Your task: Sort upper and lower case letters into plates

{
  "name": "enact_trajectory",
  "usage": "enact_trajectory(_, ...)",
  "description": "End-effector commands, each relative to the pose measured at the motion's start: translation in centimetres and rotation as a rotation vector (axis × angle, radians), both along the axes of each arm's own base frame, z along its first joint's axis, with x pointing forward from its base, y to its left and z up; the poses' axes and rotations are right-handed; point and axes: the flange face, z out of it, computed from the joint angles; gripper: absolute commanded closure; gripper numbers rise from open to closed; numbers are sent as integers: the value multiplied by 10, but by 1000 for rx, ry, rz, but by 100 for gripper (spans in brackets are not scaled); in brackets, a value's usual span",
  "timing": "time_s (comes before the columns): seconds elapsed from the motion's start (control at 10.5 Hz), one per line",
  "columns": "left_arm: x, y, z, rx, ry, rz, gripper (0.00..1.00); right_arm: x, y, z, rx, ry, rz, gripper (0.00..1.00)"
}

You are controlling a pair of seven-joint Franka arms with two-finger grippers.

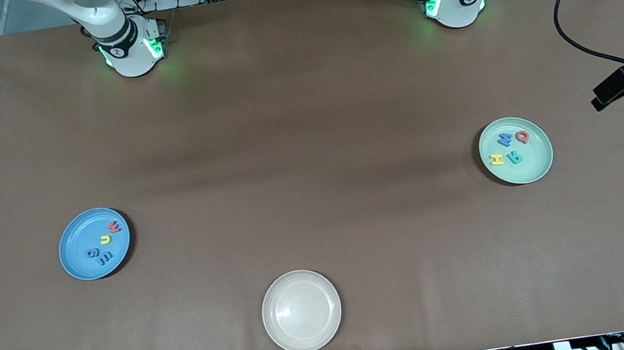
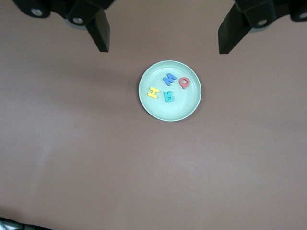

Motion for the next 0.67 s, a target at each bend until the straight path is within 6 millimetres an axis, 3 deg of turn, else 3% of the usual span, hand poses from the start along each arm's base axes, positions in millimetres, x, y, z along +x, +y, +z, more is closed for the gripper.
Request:
enact_trajectory(0.0, -12, -3, 7, -9, 5, -12, 0, -7, -1, 4, -15, 1, 8, 0)
enact_trajectory(0.38, -16, -6, 11, -9, 3, -19, 0, -6, -1, 2, -15, 3, 5, 0)
enact_trajectory(0.57, -17, -17, 12, -10, 2, -39, 0, -3, -3, 3, -20, 2, 9, 0)
